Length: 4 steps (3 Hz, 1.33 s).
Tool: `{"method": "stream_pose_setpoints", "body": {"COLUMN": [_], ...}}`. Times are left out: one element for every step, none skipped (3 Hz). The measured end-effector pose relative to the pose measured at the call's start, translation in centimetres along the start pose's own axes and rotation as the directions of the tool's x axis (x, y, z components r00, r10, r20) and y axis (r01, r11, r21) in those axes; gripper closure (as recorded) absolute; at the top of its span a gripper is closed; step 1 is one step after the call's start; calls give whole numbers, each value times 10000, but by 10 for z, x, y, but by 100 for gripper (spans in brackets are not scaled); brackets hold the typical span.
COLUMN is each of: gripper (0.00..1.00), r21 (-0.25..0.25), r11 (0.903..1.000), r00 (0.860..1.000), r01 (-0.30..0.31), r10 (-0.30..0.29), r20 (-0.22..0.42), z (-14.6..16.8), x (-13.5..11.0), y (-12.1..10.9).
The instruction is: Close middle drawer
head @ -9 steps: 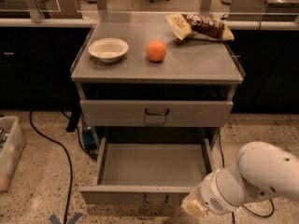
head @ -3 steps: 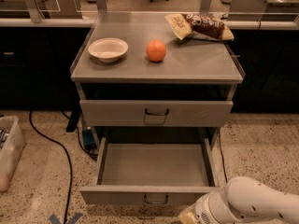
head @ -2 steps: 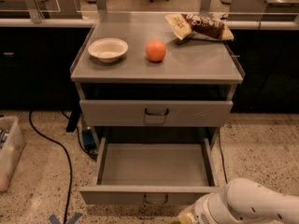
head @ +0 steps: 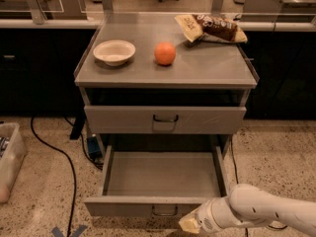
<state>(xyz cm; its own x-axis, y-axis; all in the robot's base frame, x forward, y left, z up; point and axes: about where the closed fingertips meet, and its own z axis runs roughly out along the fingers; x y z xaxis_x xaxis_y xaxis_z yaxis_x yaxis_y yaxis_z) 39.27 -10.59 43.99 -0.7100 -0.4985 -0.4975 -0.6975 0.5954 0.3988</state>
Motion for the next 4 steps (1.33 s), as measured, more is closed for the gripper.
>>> {"method": "stream_pose_setpoints", "body": {"gripper": [100,100,100,100], "r21": [-3,119,309,778], "r11": [10000,9999,9995,9970], "r00": [10000,9998,9992,9981], "r01": [-5,15,-55,-37], "r10": [5,-12,68,85], "r20": [-14,-215,-399,-613], "z": [0,8,18,22], "x": [0,-2,-7,-19], "y": [1,-7,-26,-51]}}
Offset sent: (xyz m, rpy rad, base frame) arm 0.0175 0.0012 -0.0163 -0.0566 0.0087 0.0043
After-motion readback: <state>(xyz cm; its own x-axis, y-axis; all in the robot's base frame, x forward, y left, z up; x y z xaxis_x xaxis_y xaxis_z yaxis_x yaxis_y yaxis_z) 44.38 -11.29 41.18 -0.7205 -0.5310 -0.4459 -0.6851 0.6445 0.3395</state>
